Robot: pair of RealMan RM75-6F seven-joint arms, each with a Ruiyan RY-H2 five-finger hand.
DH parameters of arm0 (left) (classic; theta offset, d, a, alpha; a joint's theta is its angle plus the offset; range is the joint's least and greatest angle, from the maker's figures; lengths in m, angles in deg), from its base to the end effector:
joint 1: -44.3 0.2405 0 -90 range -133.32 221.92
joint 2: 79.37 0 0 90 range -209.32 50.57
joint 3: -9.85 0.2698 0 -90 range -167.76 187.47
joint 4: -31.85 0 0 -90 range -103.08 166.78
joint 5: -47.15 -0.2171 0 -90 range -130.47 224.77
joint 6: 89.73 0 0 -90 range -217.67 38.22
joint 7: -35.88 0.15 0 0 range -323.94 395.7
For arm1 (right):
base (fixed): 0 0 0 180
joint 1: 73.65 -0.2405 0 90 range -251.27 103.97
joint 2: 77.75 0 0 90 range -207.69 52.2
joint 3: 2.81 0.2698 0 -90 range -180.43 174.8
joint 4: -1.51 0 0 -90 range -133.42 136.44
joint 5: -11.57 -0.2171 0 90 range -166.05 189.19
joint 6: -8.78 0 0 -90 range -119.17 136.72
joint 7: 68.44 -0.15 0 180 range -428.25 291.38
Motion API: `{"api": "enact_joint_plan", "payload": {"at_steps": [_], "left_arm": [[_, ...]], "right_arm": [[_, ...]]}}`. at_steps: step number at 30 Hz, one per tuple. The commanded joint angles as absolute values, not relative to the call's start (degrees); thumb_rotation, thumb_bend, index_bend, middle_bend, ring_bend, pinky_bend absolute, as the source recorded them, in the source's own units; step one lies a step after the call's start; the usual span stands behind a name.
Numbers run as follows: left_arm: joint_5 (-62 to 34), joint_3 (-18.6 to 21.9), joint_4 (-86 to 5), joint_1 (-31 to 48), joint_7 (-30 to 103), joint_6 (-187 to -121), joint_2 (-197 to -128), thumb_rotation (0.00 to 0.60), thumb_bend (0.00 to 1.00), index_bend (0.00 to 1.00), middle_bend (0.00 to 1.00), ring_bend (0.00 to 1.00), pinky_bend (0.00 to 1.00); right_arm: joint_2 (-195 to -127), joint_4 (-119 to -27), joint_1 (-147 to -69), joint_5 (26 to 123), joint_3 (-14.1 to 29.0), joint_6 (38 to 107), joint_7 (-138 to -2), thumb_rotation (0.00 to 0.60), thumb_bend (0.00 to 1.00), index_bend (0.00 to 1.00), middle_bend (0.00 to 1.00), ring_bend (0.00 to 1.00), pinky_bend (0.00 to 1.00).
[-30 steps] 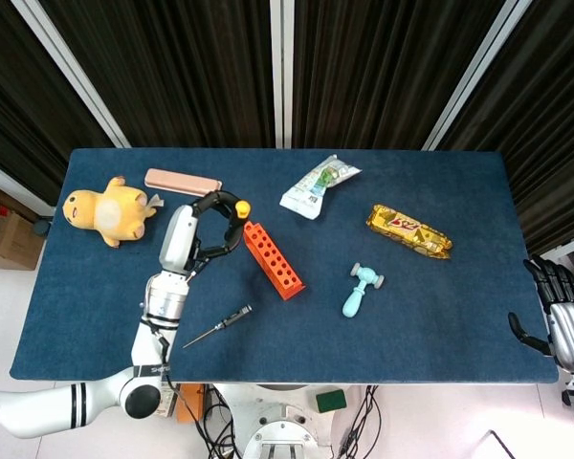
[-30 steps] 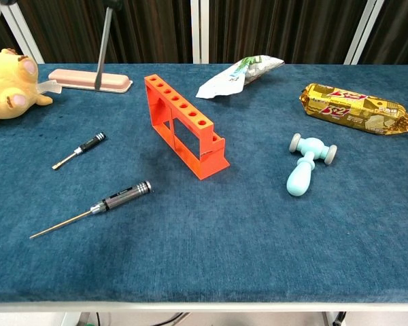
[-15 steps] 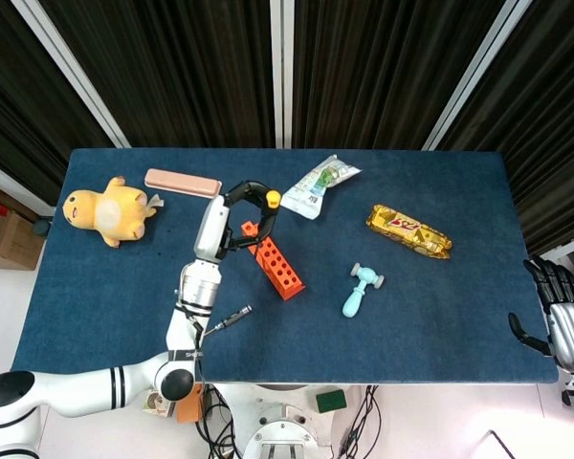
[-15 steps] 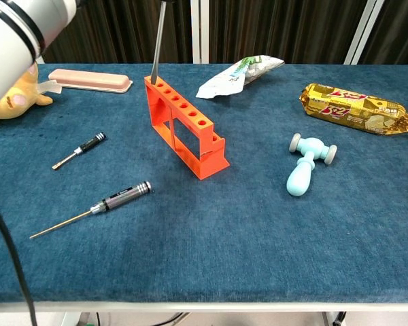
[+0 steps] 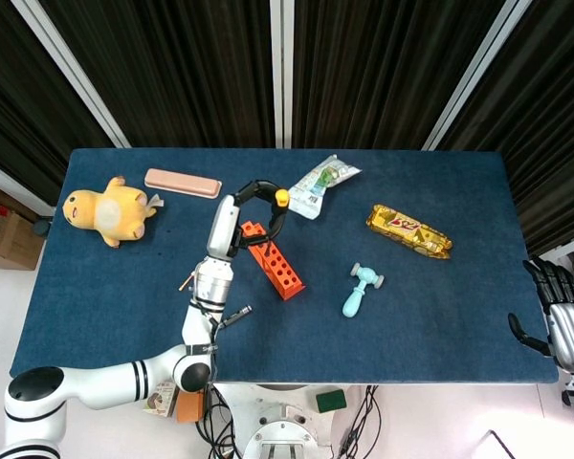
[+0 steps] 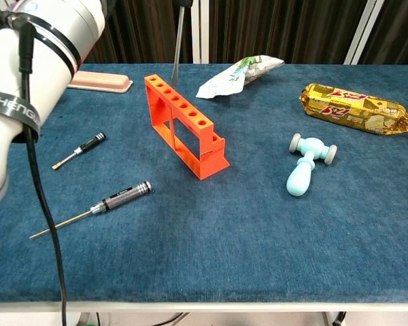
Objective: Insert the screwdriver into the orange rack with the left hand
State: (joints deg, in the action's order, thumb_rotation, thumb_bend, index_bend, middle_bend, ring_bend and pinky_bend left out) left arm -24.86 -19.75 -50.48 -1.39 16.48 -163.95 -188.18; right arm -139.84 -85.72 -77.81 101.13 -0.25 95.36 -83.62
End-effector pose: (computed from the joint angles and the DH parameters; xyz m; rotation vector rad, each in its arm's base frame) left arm -0.0231 0.3711 -0.0131 -1.0998 -1.4988 -2.0598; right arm -0.3390 -0.1847 0.1791 1.3666 -0.9799 1.0472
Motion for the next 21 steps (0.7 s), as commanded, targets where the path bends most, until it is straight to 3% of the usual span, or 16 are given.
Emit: {"api": "enact_joint_plan", "payload": {"at_steps": [1, 21], "left_arm": [[-25.43, -19.23, -48.77, -1.76, 14.84, -163.9, -188.9, 0.6, 0.35, 0.51, 0.47, 0.43, 0.38], [-26.45, -17.98, -41.68, -2.48, 10.57, -164.13, -190.95, 0.6, 0.35, 0.51, 0.48, 0.43, 0.38]], "right_arm": [[-139.76, -85.9, -77.71, 100.99, -0.21, 95.45, -83.62, 0.6, 0.39, 0.0, 0.0, 0.0, 0.0], [-139.82, -86.01, -77.68, 100.4, 0.1, 95.3, -83.16, 0.6, 0.39, 0.0, 0.0, 0.0, 0.0]]}}
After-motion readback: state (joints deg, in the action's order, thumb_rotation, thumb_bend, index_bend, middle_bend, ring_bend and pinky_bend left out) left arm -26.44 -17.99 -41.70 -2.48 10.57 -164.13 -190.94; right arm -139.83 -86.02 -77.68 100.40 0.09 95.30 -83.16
